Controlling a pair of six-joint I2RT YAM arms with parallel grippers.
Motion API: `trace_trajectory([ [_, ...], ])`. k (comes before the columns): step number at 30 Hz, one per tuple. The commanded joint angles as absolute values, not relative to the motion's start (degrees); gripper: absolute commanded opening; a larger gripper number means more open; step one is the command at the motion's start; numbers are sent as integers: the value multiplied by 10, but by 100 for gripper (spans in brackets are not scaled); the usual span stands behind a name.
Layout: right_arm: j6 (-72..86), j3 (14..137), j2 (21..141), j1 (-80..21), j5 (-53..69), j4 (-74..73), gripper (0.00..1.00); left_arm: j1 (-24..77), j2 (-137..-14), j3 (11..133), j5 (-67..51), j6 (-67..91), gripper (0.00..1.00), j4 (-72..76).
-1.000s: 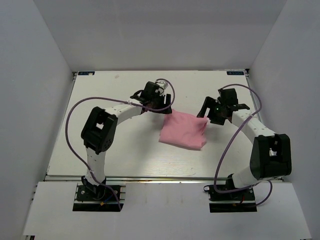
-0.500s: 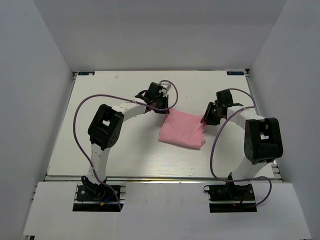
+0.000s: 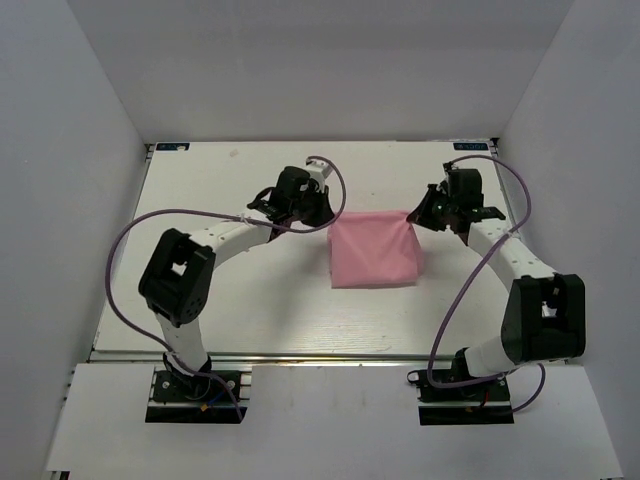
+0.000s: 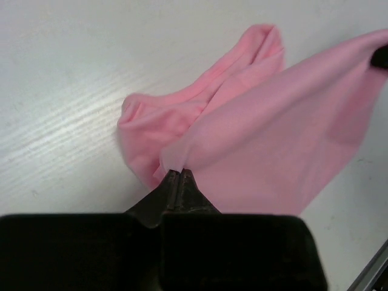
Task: Fold and stack the t-shirts
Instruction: Smooth out wrinkles on the folded tshirt
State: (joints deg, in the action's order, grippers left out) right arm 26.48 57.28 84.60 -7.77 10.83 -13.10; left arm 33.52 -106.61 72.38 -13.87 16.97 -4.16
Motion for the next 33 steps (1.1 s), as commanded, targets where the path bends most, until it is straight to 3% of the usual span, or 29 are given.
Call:
trace_trajectory([
  [1,251,572,841,-75,102,-114,0,337,-998,716,-110,165,0,11],
  [10,250,660,975,-73,72,-94,0,327,-1122,787,-59,185,0,-3],
  [18,293,729,1099,-63,62,-66,0,322,-1238,919,36,198,0,-31],
  [20,296,738,1110,-64,60,-59,20,322,-1244,936,31,198,0,-37],
  [21,298,741,1114,-62,55,-60,37,322,-1245,941,31,198,0,-37],
  [22,294,744,1119,-61,57,-61,46,322,-1250,947,26,198,0,-37],
  [23,292,758,1120,-60,62,-62,52,322,-1250,954,32,198,17,-51],
  [25,273,771,1116,-60,73,-78,71,322,-1255,980,38,198,30,-79],
  [26,269,783,1110,-60,74,-88,82,322,-1255,987,43,198,58,-93],
  [27,258,784,1103,-61,77,-90,90,322,-1250,987,43,198,78,-111],
  [28,256,784,1084,-60,85,-91,90,322,-1243,987,43,198,99,-112],
  [33,254,737,1016,-63,95,-94,90,322,-1167,929,31,198,99,-106],
])
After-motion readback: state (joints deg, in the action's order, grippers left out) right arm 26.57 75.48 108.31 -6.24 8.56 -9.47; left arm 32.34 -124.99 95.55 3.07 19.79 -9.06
